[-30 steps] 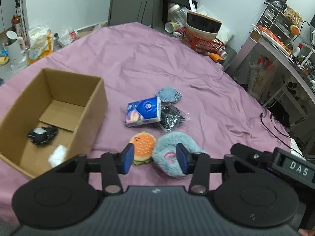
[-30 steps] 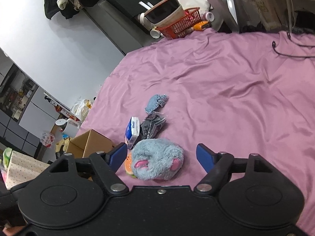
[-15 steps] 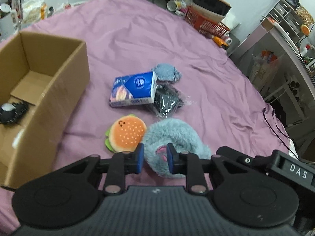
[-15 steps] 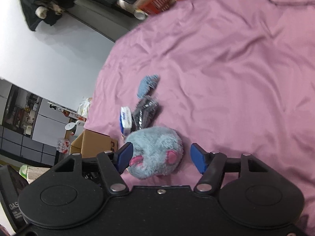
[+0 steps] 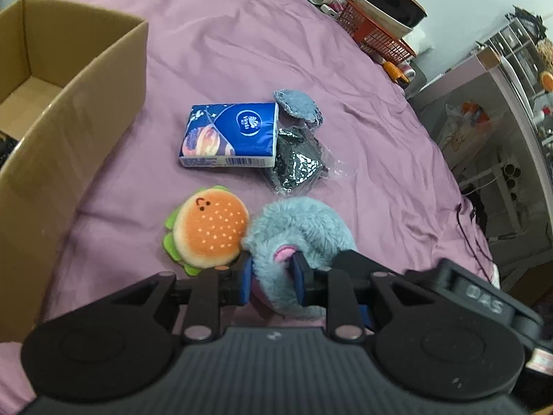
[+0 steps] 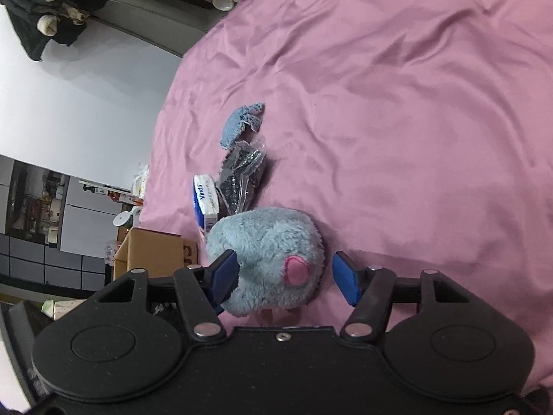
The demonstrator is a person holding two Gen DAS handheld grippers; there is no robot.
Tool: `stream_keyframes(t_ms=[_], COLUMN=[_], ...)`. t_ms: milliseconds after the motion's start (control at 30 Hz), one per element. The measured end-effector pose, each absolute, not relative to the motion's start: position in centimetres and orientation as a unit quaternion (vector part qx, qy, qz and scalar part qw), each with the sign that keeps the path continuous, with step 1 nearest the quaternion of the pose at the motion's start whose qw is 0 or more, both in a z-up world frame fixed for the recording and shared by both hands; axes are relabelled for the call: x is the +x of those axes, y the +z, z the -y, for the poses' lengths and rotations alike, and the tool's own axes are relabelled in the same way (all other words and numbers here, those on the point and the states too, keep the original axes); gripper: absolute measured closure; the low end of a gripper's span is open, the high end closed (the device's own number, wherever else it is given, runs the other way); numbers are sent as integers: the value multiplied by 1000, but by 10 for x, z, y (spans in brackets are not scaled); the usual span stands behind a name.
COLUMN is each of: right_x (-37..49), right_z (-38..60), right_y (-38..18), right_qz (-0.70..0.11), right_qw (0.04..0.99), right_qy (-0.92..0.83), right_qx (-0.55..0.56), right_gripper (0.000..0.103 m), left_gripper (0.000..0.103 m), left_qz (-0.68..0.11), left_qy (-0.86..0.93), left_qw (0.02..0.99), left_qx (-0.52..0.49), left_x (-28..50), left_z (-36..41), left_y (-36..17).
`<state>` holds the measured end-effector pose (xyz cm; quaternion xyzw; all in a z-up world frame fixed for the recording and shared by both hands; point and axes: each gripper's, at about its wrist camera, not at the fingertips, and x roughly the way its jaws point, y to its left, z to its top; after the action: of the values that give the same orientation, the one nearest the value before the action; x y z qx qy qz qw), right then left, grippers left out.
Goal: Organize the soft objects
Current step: 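Move the left tool to the grey fluffy plush and grasp it, then carry the grey fluffy plush over the box and lower it inside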
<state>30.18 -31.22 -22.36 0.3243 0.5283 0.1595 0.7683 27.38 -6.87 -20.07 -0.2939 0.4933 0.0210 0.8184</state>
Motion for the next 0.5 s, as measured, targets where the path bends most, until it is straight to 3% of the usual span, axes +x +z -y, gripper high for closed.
stream_keyframes(t_ms=[167, 500], right_x=[302, 278], right_z=[305, 307], right_y=[-226, -200], right_qz=[-526, -493], right_qw=[773, 794], right_qy=[160, 168], right_qx=[318, 313], right_gripper=[60, 64], left_gripper=[87, 88], left_qz=[-490, -475], left_qy=[18, -1], left_qw=[816, 829], left_qx=[-306, -296], left_x=[271, 252], left_z=[67, 66], left_y=[-198, -170])
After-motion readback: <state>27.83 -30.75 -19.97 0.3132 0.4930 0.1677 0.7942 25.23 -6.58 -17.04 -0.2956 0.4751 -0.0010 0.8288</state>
